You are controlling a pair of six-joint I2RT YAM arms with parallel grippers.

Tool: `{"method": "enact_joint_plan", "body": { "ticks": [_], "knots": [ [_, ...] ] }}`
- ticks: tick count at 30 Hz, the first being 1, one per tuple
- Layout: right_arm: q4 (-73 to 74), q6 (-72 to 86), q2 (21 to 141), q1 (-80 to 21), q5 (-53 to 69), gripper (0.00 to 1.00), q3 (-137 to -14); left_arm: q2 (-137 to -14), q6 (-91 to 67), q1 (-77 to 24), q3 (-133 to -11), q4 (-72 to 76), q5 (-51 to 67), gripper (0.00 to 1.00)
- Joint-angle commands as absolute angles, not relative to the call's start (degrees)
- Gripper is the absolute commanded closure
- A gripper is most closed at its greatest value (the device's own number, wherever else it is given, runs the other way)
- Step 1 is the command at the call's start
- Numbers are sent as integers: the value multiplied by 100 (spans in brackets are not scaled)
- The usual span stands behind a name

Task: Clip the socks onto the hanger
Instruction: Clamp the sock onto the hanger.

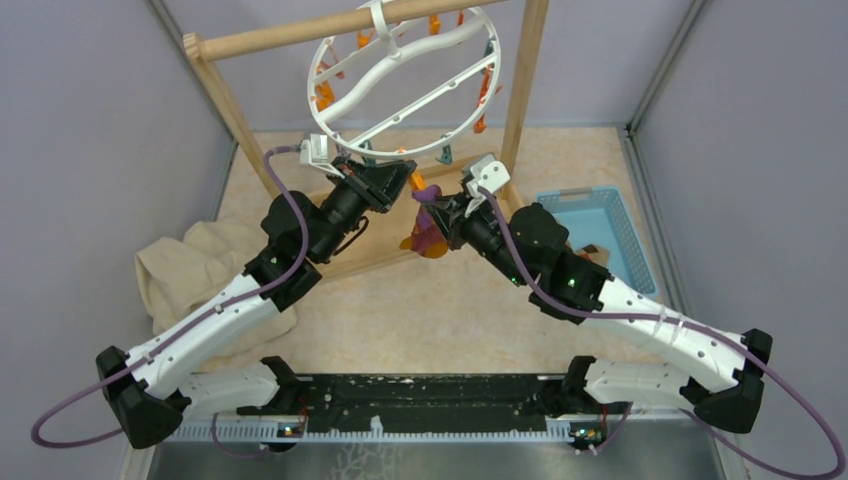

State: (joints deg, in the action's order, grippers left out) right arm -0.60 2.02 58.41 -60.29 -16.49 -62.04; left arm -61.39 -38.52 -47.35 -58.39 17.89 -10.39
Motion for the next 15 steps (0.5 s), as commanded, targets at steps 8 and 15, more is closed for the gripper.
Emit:
{"method": "enact_joint_plan", "body": {
  "ticks": [8, 15],
  "knots": [
    [-413, 29, 6002, -6088, -1799, 100, -6357, -6010, -4021, -4800, -5848, 1279, -478, 100],
    [-508, 27, 6050, -6087, -1930, 100, -6312, -5968, -4053, -4799, -5967, 1215, -257, 100]
  ]
}}
